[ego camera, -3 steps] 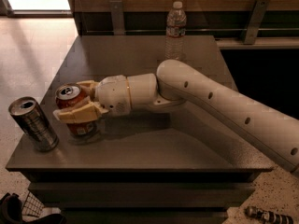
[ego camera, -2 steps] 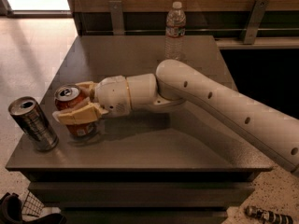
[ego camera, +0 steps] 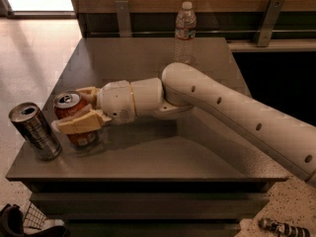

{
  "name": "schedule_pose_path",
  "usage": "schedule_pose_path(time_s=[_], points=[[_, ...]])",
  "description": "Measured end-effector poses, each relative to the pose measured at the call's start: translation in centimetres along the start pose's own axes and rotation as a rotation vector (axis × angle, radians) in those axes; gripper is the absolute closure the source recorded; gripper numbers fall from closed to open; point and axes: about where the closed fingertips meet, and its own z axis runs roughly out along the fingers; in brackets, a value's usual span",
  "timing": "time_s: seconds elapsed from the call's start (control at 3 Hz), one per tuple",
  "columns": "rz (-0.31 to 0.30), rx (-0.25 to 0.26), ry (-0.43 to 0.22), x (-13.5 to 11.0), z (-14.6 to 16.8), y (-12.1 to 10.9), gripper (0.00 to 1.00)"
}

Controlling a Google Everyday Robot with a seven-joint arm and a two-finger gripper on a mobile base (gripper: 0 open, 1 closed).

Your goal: Move coke can near redbull can

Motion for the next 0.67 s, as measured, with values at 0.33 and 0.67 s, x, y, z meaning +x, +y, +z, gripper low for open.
schedule_pose_path(time_s=[0.33,0.67], points=[[-0.001,-0.003,0.0,-0.05,0.16,0.09,0.05],[-0.002,-0.006,0.0,-0.09,0.29,0.17,0.0]])
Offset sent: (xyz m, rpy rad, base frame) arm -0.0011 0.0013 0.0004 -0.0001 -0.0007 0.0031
